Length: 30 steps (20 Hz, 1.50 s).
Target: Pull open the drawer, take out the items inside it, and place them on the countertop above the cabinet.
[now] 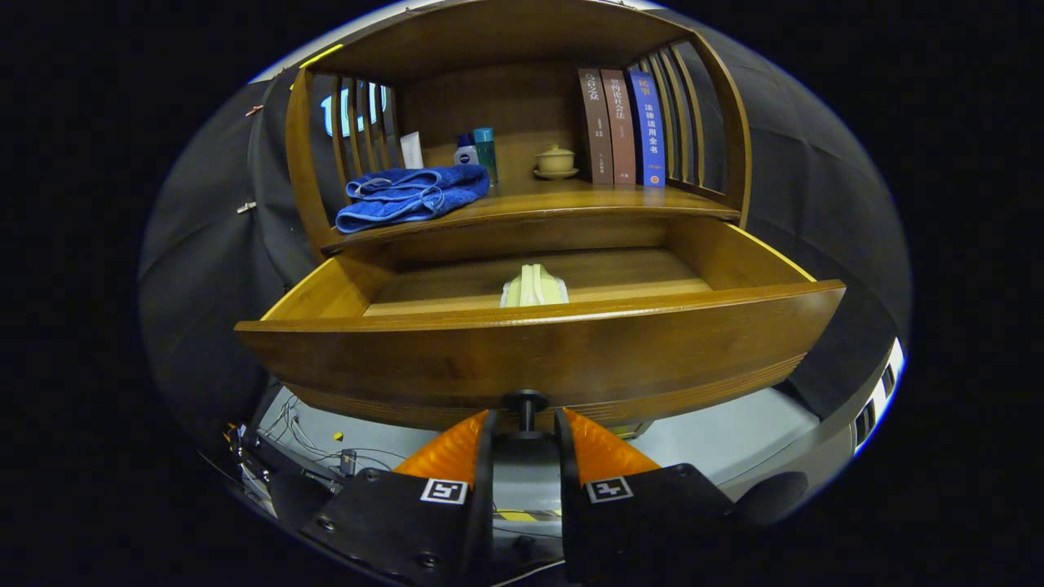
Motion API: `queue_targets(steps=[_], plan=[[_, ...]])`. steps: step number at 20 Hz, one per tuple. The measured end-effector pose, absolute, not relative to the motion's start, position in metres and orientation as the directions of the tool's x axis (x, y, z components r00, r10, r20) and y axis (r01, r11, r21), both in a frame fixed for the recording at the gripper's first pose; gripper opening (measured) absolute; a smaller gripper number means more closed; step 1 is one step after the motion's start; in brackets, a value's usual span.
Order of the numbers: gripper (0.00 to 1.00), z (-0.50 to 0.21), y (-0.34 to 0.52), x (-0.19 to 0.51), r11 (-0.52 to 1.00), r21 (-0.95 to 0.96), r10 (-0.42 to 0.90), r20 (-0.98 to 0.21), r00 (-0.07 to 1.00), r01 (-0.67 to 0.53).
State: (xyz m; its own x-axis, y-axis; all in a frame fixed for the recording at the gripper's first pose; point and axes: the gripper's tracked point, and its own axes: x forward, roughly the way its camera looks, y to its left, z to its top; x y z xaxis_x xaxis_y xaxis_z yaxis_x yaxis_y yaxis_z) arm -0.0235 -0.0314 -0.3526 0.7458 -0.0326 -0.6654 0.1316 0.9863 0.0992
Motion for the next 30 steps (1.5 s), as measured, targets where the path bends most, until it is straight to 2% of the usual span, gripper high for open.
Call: queue_targets(steps=[7,11,15,18,21,23,27,30], plan=[[0.38,-0.358,-0.032,-0.04,0.984,0.1,-0.039,-0.687,0.725,0.148],[0.52,-0.35,-0.035,-0.044,0.972,0.134,-0.048,-0.688,0.724,0.192],[1.0,-0.306,-0.046,-0.056,0.963,0.116,-0.117,-0.636,0.762,0.245],[0.99,-0.261,-0.045,-0.036,0.967,0.126,-0.111,-0.572,0.812,0.221],[0.99,-0.233,-0.034,0.004,0.979,0.156,-0.025,-0.547,0.837,0.131],[0.99,-0.236,-0.041,0.037,0.988,0.106,-0.027,-0.588,0.809,0.11],[1.0,-0.255,-0.038,0.093,0.988,0.121,0.007,-0.671,0.741,0.101],[1.0,-0.288,-0.043,0.121,0.991,0.078,-0.014,-0.759,0.65,0.112]])
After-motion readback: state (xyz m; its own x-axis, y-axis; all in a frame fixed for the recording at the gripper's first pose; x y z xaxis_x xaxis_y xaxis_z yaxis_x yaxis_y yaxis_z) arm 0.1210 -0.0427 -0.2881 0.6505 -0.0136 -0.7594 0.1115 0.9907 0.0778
